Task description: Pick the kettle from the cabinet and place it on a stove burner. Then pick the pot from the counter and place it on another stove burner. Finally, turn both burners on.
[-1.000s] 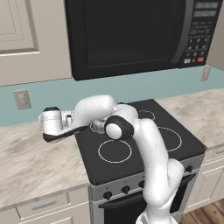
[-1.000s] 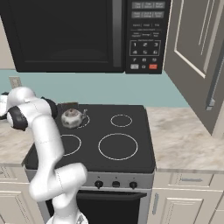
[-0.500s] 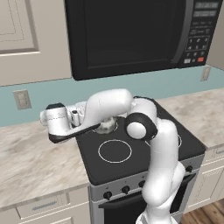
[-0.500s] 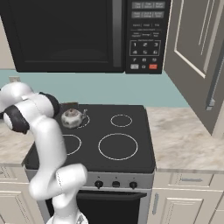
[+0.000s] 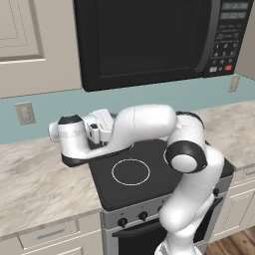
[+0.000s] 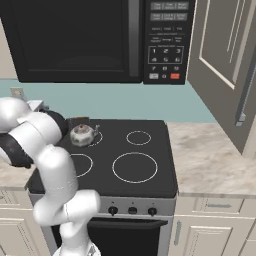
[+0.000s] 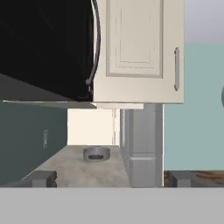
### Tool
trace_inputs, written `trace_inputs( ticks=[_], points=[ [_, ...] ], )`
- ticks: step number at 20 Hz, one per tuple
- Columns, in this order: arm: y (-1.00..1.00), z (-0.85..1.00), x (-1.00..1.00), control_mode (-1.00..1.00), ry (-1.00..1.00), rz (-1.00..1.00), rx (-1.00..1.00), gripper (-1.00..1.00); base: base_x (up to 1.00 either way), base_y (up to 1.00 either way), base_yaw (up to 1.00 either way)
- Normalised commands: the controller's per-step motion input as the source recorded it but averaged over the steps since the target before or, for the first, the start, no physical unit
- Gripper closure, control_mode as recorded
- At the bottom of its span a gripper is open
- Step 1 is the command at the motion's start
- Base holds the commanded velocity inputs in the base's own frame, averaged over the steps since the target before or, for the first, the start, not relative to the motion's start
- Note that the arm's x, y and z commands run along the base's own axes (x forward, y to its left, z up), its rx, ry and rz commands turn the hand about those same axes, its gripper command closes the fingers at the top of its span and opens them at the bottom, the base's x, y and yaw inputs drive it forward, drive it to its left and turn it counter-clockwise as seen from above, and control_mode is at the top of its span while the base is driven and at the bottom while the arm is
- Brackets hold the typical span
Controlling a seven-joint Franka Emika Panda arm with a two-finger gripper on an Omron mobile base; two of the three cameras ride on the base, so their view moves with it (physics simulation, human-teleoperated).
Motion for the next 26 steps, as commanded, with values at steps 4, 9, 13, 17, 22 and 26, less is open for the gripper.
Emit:
trace_inputs(
  ticks=[4, 9, 13, 17, 22, 26],
  points=[
    [-0.19, 0.23, -0.75, -1.00, -0.27, -0.12, 0.00, -1.00, 0.00, 0.00, 0.00],
    [-0.26, 0.27, -0.58, -1.00, -0.21, -0.07, 0.00, -1.00, 0.00, 0.00, 0.00],
    [-0.27, 0.29, -0.51, -1.00, -0.22, -0.02, 0.00, -1.00, 0.00, 0.00, 0.00],
    [-0.32, 0.36, -0.43, -1.00, -0.21, 0.00, 0.00, -1.00, 0.00, 0.00, 0.00],
    [-0.37, 0.35, -0.43, -1.00, -0.21, 0.04, 0.00, -1.00, 0.00, 0.00, 0.00],
    [-0.30, 0.33, -0.51, -1.00, -0.09, 0.04, 0.04, -1.00, 0.00, 0.00, 0.00]
  ],
)
